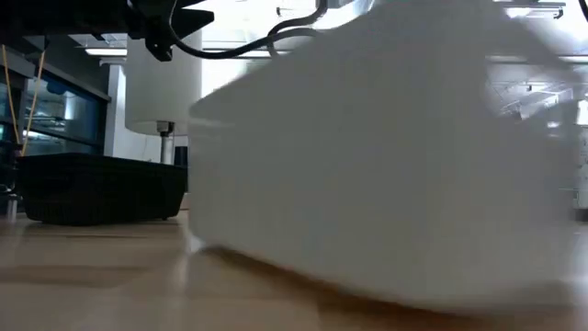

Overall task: Stack baskets by color
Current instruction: Put the bottom white bin on the white bin

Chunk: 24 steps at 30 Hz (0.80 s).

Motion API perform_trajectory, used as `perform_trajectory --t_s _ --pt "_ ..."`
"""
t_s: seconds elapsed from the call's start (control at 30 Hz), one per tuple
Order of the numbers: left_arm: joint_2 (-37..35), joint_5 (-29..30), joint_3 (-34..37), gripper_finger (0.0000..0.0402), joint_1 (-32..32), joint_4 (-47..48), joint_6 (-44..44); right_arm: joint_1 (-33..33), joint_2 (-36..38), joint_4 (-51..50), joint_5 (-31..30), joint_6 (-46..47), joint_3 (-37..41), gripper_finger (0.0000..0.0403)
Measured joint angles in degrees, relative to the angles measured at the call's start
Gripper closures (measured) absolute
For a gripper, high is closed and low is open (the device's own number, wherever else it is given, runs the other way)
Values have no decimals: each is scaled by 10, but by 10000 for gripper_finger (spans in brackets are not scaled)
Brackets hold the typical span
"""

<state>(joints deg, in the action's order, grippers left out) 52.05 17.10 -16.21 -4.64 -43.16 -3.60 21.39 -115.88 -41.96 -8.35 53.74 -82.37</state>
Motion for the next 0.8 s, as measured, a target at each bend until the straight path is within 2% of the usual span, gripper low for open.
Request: perform_trajectory --t_s 0.17,0.47,0.63,0.8 --pt "0 0 0 200 0 0 0 0 14 -54 -1 -21 0 395" --pt "0 0 0 200 0 0 4 13 75 -107 -64 -52 5 402" --pt "0 0 0 200 0 1 5 21 111 -70 -74 -59 68 402" --pt "0 0 0 200 0 2 5 34 179 82 -60 -63 190 403"
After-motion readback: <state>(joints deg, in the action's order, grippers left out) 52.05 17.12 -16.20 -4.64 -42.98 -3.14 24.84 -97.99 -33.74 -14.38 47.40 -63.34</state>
